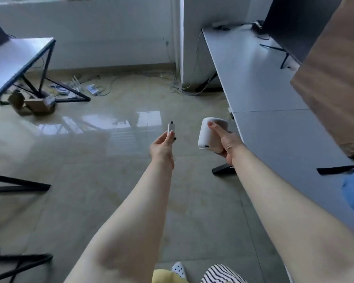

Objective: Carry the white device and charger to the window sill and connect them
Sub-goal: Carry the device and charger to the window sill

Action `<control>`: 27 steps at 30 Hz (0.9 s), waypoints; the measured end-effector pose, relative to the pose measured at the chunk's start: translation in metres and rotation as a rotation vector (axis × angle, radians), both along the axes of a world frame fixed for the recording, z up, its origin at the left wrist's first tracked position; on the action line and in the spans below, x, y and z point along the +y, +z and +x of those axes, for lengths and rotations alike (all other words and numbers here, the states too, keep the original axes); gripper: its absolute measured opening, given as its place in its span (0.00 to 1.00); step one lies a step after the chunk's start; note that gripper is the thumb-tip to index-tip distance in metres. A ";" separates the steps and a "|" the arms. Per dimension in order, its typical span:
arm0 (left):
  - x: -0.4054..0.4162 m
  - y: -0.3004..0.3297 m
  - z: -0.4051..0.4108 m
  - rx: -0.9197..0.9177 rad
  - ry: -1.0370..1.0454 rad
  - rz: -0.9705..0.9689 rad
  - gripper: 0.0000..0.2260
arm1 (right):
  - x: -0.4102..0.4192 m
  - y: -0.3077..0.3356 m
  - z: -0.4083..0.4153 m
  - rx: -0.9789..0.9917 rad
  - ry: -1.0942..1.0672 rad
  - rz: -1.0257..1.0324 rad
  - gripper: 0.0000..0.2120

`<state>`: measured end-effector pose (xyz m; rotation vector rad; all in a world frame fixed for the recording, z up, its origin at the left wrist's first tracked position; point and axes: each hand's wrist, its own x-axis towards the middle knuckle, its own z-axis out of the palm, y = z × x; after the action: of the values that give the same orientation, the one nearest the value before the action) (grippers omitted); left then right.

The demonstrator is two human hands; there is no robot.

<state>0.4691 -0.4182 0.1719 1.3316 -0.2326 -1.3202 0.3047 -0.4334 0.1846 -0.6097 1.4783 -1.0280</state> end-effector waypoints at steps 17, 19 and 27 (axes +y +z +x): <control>-0.199 -0.006 0.092 -0.021 0.110 0.027 0.19 | -0.214 -0.012 0.096 0.005 0.125 0.044 0.27; -0.231 -0.003 0.097 -0.019 0.115 0.034 0.19 | -0.247 -0.010 0.104 0.003 0.145 0.054 0.26; -0.351 0.009 0.122 0.011 0.186 0.048 0.19 | -0.383 -0.003 0.132 0.019 0.220 0.055 0.27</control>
<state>0.5906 -0.7693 0.1804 1.3518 -0.0676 -1.1827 0.4369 -0.8164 0.1817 -0.7264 1.4159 -0.8112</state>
